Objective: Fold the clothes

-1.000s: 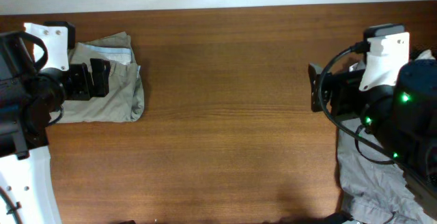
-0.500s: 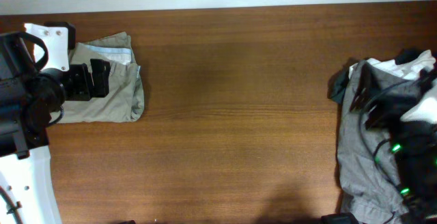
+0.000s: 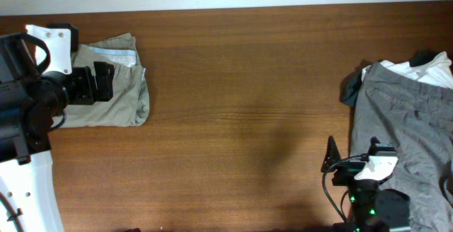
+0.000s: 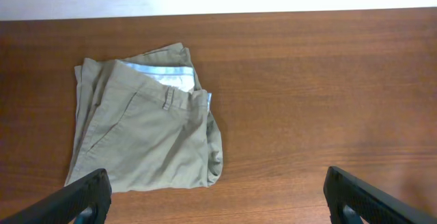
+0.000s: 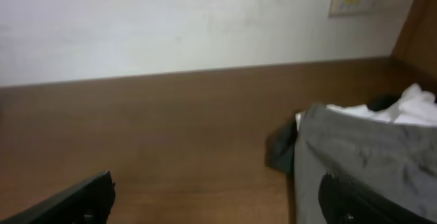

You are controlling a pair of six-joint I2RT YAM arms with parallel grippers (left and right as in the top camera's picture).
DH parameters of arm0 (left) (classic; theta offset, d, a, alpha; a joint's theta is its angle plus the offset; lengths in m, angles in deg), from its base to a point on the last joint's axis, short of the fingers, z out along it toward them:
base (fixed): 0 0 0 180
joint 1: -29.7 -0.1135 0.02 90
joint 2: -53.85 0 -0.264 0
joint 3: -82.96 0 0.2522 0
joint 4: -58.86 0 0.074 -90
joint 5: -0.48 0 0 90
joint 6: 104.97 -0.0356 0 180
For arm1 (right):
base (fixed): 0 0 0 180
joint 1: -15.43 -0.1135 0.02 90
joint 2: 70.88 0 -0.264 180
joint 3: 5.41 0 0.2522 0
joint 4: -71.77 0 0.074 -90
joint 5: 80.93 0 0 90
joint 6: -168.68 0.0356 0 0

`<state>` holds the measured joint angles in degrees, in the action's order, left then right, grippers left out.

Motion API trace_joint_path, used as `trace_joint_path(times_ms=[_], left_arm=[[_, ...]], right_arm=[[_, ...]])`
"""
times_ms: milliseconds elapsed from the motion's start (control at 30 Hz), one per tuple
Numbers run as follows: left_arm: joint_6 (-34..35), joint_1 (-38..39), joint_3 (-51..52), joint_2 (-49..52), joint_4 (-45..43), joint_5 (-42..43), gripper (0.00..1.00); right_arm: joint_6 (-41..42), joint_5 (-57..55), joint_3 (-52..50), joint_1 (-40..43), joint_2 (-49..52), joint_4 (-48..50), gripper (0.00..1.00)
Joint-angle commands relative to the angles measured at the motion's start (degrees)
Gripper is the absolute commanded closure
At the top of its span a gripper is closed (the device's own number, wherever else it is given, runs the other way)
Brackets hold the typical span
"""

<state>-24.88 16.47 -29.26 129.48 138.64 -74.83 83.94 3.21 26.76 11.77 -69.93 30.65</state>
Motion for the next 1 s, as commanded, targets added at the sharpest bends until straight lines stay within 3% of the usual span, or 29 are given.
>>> trace_joint_path(times_ms=[0,133,300,867,967], left_arm=[[-0.68,-0.04,0.28,0.04,-0.15,0.02,0.01],[-0.68,-0.04,0.28,0.04,-0.15,0.02,0.01],[-0.68,-0.04,0.28,0.04,-0.15,0.02,0.01],[-0.7,0.17,0.31,-0.57,0.09,0.0,0.01],[-0.96,3.61,1.11,-3.58,-0.7,-1.79,0.01]], right_arm=[[-0.35,0.33,-4.33,1.42,-0.76,1.18,0.01],[-0.35,0.33,-9.84,1.86,-0.76,2.84,0.01],[-0.37,0.31,-13.7,1.81,-0.76,12.15,0.01],[-0.37,0.31,-13.7,1.81,-0.74,12.13,0.01],[-0.37,0.31,-13.7,1.81,-0.76,12.11,0.01]])
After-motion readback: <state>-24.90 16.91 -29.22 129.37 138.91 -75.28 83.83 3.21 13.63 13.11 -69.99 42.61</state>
